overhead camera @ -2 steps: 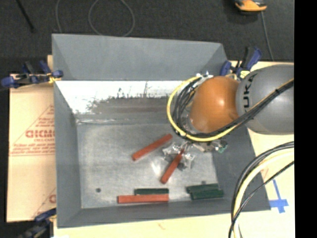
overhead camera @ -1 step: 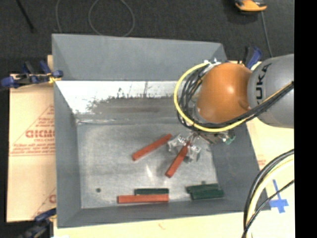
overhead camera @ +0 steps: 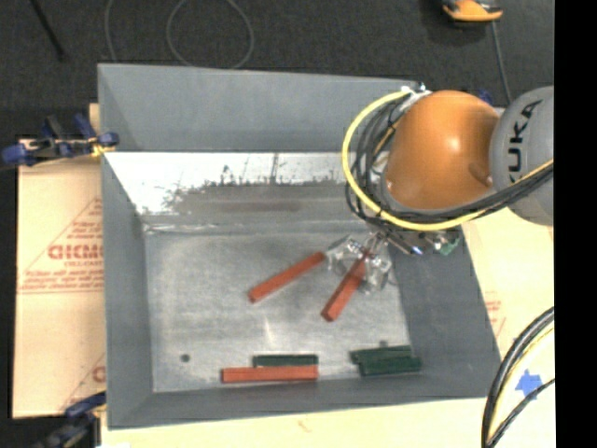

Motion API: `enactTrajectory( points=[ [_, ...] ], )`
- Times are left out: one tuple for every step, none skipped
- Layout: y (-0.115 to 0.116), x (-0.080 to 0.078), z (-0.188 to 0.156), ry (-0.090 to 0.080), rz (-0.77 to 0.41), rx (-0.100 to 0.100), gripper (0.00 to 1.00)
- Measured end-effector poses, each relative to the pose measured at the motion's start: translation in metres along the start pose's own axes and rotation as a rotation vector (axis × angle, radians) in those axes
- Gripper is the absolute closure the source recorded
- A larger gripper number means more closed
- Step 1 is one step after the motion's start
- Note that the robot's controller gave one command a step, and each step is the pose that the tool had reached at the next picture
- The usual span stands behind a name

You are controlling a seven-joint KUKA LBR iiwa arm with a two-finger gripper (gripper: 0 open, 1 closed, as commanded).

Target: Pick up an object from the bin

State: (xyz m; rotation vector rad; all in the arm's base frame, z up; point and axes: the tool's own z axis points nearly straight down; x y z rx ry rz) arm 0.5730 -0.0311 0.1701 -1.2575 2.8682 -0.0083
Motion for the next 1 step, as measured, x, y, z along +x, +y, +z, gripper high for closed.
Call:
enactTrajectory(
  points=[
    [-0.0021,-0.0001,-0.0142,0.001,0.008,-0.002,1.00]
  ],
)
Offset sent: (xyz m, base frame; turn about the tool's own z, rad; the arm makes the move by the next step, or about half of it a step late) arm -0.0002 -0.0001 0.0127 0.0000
